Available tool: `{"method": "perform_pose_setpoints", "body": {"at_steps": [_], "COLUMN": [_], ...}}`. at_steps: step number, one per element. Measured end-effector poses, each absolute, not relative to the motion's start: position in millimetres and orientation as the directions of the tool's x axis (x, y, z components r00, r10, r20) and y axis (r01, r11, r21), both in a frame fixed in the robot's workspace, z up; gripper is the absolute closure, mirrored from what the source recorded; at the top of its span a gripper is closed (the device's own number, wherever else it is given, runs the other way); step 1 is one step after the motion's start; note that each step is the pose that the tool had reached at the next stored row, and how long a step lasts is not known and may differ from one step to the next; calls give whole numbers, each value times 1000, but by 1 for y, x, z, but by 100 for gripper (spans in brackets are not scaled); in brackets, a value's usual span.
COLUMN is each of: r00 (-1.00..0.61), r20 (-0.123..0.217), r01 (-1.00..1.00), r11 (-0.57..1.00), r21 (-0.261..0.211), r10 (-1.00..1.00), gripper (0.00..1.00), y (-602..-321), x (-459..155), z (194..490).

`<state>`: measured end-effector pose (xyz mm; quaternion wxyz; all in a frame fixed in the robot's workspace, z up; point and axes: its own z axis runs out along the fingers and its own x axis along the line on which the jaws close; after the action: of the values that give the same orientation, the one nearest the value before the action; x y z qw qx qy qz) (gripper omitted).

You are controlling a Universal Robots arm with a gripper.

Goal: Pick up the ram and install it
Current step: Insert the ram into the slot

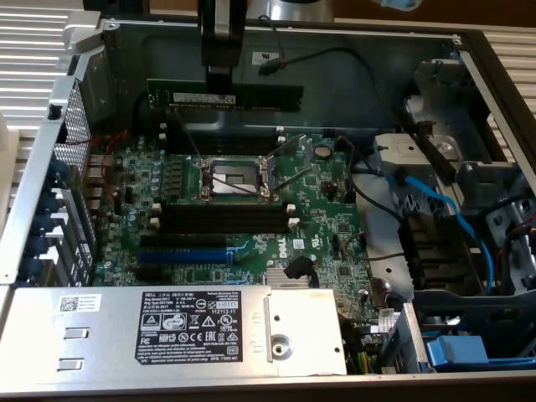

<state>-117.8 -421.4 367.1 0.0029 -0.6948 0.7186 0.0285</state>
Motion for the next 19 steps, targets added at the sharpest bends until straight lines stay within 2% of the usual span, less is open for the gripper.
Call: {"method": "perform_pose_setpoints", "body": {"at_steps": [19], "r00": [-34], "r20": [-53], "r01": [-999], "r11": [32], "r21": [37], "r10": [-998], "gripper": [87], "y": [-432], "x": [-112], "z": [333]}}
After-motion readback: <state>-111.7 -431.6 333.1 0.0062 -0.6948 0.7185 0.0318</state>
